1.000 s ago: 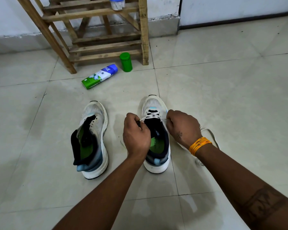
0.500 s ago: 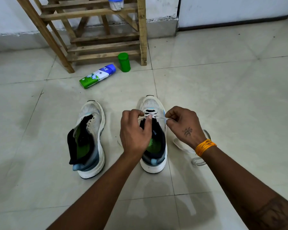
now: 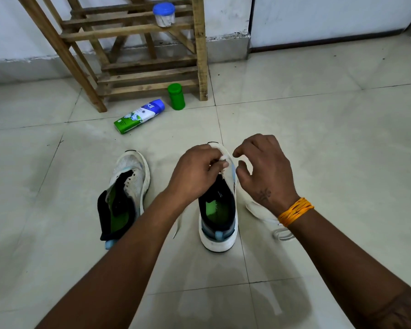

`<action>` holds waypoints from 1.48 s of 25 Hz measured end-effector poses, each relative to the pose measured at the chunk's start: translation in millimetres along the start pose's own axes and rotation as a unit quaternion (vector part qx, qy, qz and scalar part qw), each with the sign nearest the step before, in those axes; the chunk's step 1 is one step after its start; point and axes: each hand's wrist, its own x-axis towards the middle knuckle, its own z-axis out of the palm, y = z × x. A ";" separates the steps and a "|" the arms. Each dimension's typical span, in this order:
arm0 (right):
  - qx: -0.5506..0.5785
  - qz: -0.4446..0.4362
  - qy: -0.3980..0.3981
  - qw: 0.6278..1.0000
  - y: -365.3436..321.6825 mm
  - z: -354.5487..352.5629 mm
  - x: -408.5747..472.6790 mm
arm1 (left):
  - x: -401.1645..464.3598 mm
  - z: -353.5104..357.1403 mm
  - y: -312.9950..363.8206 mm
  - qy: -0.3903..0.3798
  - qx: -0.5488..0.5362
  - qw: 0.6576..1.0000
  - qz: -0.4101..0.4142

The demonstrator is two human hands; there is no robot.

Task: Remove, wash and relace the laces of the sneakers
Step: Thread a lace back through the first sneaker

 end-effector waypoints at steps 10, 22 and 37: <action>0.266 0.172 -0.119 0.941 -26.6 9.2 5.9 | -7.7 -33.7 47.8 0.106 -0.420 0.884 -0.174; 0.199 0.164 -0.073 0.963 -26.7 10.6 -1.8 | -11.2 -35.4 38.7 0.109 -0.501 0.836 -0.195; 0.138 0.178 -0.057 0.973 -31.7 12.4 3.8 | -15.6 -33.3 27.6 0.142 -0.481 0.837 -0.218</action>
